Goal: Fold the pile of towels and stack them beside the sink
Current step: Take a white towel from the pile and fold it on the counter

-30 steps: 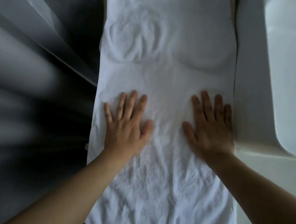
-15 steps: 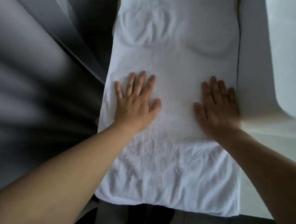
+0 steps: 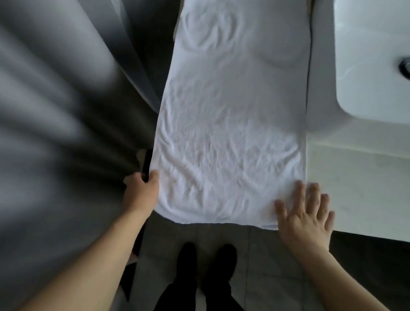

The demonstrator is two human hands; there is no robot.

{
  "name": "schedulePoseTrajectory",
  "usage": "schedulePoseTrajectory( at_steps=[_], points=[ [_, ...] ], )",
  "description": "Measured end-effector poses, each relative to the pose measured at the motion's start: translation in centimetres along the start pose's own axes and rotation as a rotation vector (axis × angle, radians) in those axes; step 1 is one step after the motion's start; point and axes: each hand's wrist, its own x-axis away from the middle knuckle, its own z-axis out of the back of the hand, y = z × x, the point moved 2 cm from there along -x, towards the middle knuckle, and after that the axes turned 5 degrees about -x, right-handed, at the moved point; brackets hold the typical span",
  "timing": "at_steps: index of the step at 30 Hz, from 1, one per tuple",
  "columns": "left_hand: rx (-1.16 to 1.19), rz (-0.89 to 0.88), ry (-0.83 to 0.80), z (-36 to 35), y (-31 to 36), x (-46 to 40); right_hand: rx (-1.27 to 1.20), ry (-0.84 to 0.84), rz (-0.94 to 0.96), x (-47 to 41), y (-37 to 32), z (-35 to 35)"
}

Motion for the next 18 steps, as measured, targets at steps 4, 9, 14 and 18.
schedulePoseTrajectory(
  at_steps=[4,9,14,18],
  points=[
    [0.1,-0.013,-0.117,-0.3,-0.8,1.1,0.153,0.119,0.289,0.4,-1.4,0.1],
    [0.022,-0.171,0.178,-1.0,-0.6,2.6,0.189,-0.051,0.418,0.0,-2.2,-1.7],
    [0.249,-0.008,0.192,-0.2,-1.4,1.9,-0.259,0.236,0.045,0.6,-1.3,-1.0],
    [0.522,0.314,-0.129,-0.7,-3.2,2.0,-0.834,0.467,-0.497,2.3,0.0,-1.2]
  ],
)
